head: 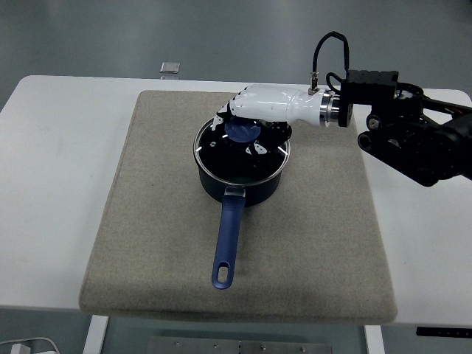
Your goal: Lift the pot lid and place it to the right of the pot.
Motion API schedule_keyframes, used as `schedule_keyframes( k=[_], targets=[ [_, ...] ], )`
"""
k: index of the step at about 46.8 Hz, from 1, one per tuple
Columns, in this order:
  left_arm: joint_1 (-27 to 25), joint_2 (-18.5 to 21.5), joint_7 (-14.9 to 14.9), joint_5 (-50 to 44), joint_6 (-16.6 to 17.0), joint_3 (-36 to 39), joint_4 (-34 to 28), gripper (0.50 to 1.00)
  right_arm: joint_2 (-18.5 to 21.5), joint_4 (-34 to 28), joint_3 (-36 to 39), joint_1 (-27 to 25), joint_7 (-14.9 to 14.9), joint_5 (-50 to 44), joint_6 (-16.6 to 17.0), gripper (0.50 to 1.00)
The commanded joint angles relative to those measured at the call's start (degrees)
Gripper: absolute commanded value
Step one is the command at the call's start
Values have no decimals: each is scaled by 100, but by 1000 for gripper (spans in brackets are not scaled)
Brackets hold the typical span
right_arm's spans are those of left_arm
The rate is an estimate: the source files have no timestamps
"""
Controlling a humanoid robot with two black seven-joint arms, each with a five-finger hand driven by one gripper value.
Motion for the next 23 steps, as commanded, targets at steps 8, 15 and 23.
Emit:
schedule_keyframes(
  k=[8,15,23],
  targets=[
    [-1,0,0,0,0,4,0,1000,61,-5,0,12,0,0,0,500],
    [-1,0,0,0,0,-4,0,1000,70,3,35,12,0,44,-35,561],
    [-1,0,0,0,0,-4,0,1000,61,56,17,39,0,61,79,895]
  ],
)
